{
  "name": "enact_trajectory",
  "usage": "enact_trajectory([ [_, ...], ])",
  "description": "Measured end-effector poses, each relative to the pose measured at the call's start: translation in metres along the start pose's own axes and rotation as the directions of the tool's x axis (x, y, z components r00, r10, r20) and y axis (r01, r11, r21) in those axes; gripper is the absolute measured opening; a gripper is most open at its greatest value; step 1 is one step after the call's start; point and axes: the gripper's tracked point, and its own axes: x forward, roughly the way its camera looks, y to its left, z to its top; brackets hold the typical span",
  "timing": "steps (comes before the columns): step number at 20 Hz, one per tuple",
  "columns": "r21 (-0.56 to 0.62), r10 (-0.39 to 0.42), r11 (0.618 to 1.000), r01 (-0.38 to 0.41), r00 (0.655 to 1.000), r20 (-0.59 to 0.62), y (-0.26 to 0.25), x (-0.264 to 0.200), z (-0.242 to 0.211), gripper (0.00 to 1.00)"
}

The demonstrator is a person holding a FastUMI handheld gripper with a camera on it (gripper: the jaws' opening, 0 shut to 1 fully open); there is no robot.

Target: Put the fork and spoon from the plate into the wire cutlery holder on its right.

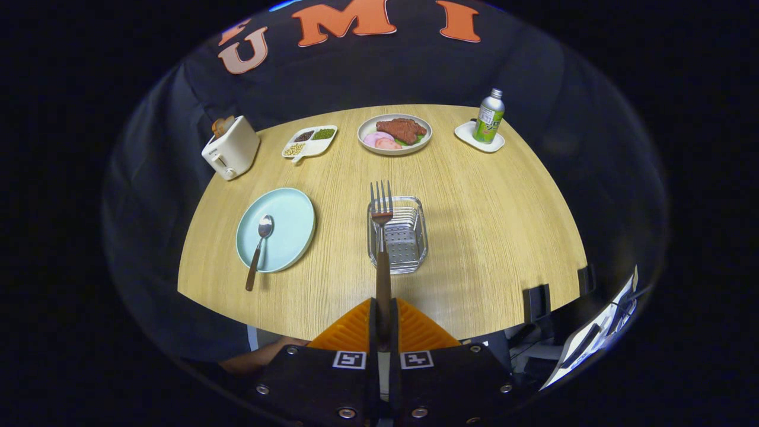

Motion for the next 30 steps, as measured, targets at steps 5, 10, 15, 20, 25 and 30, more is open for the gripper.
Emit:
enact_trajectory([
  [5,0.016,0.011,1.000,-0.010,0.997,-0.071,-0.008,0.011,-0.009,0.07],
  [10,0.015,0.024,1.000,-0.022,0.991,-0.131,-0.011,0.010,-0.011,0.06],
  [15,0.018,0.016,1.000,-0.013,0.986,-0.164,-0.018,0.010,-0.002,0.09],
  [20,0.014,-0.001,1.000,0.002,0.997,-0.081,-0.022,-0.003,0.035,0.16],
  [25,-0.014,-0.010,1.000,0.011,0.997,0.073,-0.009,-0.025,0.080,0.44],
  [30,-0.064,0.038,0.998,-0.026,0.978,0.206,0.034,-0.040,0.112,0.63],
])
